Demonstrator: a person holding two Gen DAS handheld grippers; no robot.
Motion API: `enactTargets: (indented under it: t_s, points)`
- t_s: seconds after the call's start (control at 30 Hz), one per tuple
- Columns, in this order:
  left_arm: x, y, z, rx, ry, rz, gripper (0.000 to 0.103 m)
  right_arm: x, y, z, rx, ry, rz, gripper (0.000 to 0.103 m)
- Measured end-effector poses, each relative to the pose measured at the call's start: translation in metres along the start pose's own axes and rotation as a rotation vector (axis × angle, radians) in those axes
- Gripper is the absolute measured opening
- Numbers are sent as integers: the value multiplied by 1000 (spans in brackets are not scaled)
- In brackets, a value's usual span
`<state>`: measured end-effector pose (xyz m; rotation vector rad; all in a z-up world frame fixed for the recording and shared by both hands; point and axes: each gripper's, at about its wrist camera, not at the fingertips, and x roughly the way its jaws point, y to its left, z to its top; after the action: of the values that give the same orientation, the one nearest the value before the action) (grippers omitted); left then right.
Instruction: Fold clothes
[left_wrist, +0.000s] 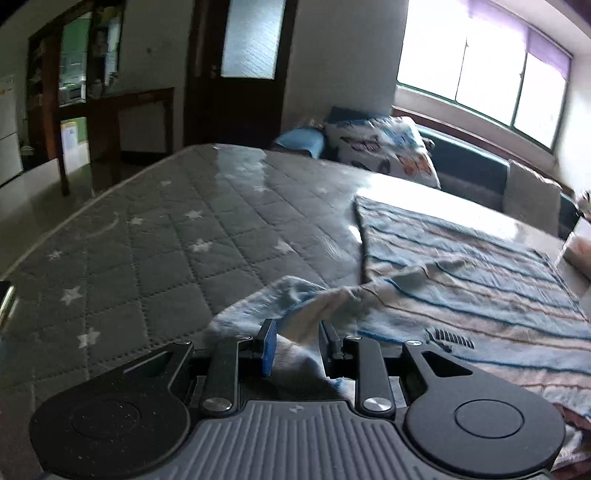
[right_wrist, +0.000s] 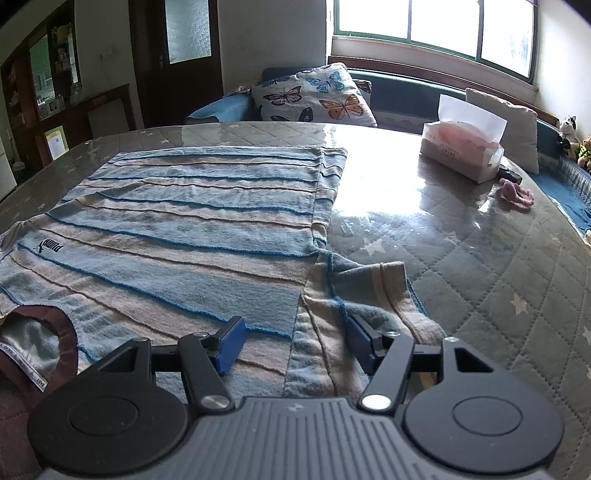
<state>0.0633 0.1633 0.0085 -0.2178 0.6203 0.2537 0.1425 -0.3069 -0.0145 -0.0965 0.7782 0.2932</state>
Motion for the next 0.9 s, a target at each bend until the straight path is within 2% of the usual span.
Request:
enactTargets:
  t_s: [0.1,0.53,0.9]
  points:
    - [-6,8,-2,-18,-10,49,30,0,0,0,1,-1,1,63]
    - [-2,24,-16,1,46,171,31,1,0,0,9,-7,2,66]
    - [4,0,0,33,-12,126,35,2,0,0,12,-7,-1,66]
